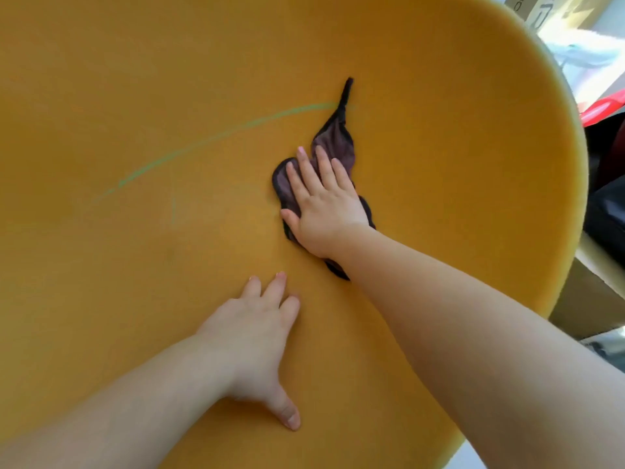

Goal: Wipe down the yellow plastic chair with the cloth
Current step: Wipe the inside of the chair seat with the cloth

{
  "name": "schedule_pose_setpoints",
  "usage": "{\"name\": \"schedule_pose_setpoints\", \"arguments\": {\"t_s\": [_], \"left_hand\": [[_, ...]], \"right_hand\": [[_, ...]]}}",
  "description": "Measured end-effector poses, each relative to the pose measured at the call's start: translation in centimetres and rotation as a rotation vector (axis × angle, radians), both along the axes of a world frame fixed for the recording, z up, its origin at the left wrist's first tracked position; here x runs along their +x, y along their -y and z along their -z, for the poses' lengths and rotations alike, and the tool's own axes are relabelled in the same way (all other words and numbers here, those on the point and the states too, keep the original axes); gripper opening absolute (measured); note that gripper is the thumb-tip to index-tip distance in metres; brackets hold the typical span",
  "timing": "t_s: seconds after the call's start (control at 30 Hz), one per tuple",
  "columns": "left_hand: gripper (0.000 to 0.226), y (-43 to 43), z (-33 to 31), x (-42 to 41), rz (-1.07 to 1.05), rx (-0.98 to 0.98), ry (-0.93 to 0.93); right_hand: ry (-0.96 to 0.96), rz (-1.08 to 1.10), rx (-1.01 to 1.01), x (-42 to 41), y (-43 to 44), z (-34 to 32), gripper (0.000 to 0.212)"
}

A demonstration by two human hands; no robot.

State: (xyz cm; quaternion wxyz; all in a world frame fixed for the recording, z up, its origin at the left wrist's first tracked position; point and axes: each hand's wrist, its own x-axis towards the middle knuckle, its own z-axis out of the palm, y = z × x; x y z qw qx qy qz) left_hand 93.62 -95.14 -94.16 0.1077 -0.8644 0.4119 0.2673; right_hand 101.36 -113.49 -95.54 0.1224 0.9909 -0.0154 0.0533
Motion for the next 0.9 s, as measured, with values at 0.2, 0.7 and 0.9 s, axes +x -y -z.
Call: {"name": "schedule_pose_setpoints", "arguments": {"t_s": [0.2, 0.7, 0.9], "left_hand": [[0.153, 0.6, -0.9, -0.4, -0.087, 0.049, -0.081], [0.126, -3.4, -0.6, -1.3, -0.185, -0.121, 0.048], [0.101, -10.9, -2.8, 1.7, -0.344, -0.004, 0.444]], "right_hand": [[0.001, -0.068, -0.249, 0.1, 5.4, -3.4, 0.091], [-0.160, -0.059, 0.054, -3.3, -1.4, 1.1, 0.090], [-0.445, -0.538, 0.121, -9.2, -6.2, 1.9, 0.073]]}}
